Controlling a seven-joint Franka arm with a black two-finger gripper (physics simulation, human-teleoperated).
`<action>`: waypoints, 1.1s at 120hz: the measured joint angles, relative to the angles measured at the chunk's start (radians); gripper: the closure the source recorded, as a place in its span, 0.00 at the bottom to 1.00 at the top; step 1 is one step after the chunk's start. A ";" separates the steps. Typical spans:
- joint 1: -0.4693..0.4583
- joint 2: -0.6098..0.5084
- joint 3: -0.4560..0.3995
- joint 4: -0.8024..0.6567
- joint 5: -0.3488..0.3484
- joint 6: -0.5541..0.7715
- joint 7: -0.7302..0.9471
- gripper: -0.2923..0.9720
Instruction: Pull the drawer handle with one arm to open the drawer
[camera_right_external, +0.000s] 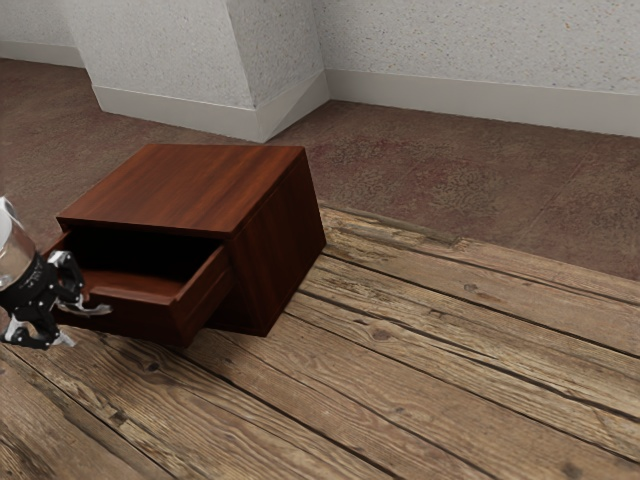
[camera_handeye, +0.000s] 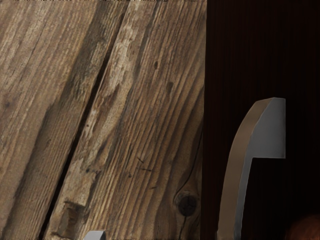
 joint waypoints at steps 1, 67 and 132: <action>0.000 -0.003 0.000 -0.002 0.000 0.000 0.000 0.59; 0.009 -0.119 0.001 -0.098 0.002 0.001 -0.005 0.59; 0.006 -0.195 0.000 -0.093 0.005 0.001 0.002 0.59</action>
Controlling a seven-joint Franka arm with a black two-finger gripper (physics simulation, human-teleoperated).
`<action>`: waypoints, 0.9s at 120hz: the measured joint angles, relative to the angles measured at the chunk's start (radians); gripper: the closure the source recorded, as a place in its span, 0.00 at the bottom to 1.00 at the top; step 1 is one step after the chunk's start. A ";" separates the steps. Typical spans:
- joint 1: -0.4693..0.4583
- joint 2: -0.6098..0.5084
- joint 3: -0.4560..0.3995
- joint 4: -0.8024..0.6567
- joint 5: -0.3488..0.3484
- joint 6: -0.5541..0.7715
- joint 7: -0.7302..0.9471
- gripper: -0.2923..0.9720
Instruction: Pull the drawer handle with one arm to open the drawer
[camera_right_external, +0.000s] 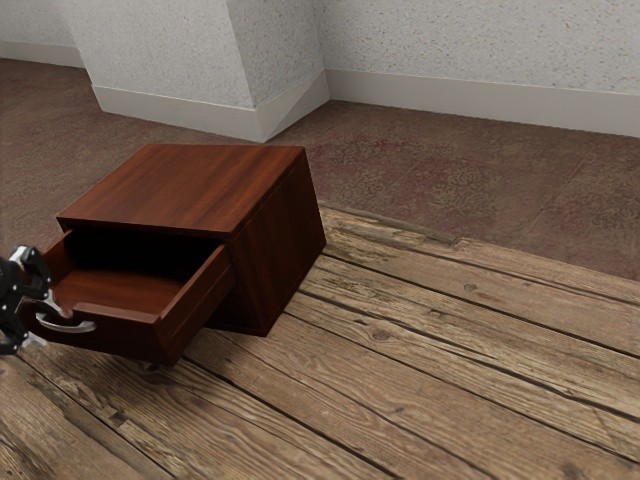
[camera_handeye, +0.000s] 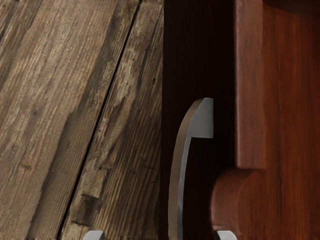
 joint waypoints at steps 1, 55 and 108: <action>-0.001 -0.004 0.000 0.000 0.000 -0.001 0.000 0.59; -0.737 0.372 0.195 0.850 0.005 -0.581 -0.029 0.29; -0.803 0.438 0.176 0.766 0.027 -0.673 -0.083 0.24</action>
